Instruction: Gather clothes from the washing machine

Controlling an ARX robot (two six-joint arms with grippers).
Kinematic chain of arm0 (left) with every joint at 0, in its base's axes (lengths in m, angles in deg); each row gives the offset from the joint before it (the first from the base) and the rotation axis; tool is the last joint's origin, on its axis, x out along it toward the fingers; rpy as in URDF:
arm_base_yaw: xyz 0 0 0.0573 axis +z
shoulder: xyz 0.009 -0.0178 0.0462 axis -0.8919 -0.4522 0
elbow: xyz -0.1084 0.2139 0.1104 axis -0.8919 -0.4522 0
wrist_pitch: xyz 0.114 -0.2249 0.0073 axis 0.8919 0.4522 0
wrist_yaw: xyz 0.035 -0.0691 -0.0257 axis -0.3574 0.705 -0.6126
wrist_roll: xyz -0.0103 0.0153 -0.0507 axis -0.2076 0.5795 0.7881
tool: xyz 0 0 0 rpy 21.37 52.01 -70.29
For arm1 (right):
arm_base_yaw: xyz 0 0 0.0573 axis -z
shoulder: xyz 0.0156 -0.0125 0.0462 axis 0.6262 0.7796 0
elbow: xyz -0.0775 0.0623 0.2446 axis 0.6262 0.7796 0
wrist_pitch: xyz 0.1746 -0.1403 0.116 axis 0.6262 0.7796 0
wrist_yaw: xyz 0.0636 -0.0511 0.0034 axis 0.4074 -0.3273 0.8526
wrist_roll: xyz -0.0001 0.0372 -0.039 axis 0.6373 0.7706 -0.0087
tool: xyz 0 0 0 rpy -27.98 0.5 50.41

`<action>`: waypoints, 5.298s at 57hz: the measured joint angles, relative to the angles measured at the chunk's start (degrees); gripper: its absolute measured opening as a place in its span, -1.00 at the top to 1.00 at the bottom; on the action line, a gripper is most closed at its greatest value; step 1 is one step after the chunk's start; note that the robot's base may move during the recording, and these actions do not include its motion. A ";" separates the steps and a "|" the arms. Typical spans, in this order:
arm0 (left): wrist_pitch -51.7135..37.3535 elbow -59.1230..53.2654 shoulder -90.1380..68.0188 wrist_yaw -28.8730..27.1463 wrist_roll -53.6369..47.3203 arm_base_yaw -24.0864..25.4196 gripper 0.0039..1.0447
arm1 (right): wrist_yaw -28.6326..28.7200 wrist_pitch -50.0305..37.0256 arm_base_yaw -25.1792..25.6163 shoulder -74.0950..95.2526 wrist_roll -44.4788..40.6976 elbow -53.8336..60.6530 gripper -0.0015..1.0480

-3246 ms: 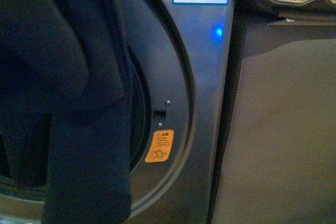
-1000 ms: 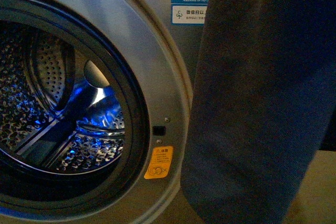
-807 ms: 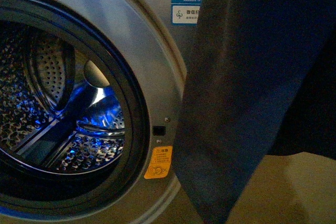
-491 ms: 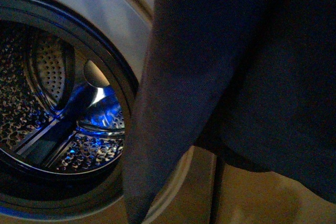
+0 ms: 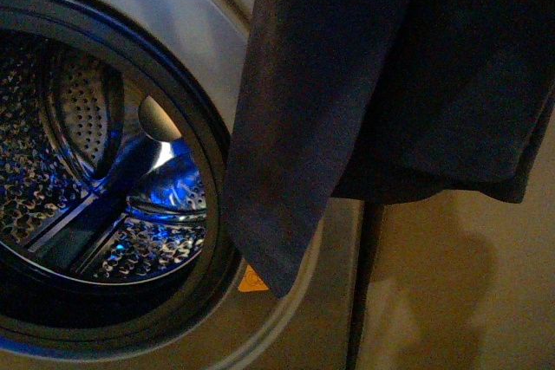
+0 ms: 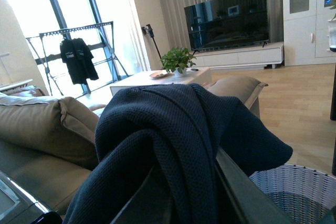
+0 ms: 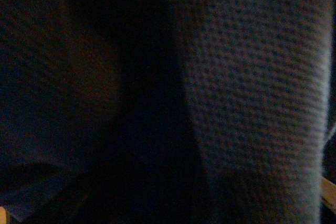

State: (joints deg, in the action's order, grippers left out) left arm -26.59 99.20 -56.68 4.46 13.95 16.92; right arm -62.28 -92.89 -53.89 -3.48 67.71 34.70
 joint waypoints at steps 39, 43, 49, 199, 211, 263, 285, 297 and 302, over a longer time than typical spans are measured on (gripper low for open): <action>0.00 0.11 0.00 0.20 0.02 -0.02 -0.88 | -1.60 -5.53 14.12 -3.63 3.96 -0.57 0.85; 0.00 0.13 0.00 0.20 0.02 -0.02 -0.88 | -0.87 -7.06 19.80 -3.87 6.45 -2.25 0.85; -0.02 0.22 0.02 0.20 0.00 -0.02 -0.88 | 1.14 -8.87 28.94 -3.89 11.54 -5.38 0.86; 13.97 10.91 -4.15 -16.00 7.87 -2.64 -0.88 | -26.64 29.81 15.34 -41.62 -8.02 42.21 0.97; 34.01 22.53 -8.11 -45.97 21.07 1.07 -0.88 | -26.73 32.46 15.30 -46.14 -8.02 43.91 0.95; -5.70 -57.18 39.91 -24.92 14.10 29.35 0.62 | -26.69 47.69 15.28 -64.15 -8.04 46.49 0.95; -16.90 -86.12 53.29 -17.09 13.49 37.46 0.94 | -26.71 47.74 15.28 -64.15 -8.04 46.49 0.95; -19.39 -94.77 58.03 -9.81 13.42 43.67 0.94 | -26.69 47.74 15.28 -64.15 -8.04 46.49 0.95; -20.20 -97.07 59.82 -9.31 13.44 45.75 0.94 | -26.71 47.74 15.28 -64.15 -8.04 46.49 0.95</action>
State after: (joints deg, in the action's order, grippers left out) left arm -46.79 2.13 3.14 -4.85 27.39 62.67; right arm -88.99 -45.15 -38.61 -67.63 59.66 81.19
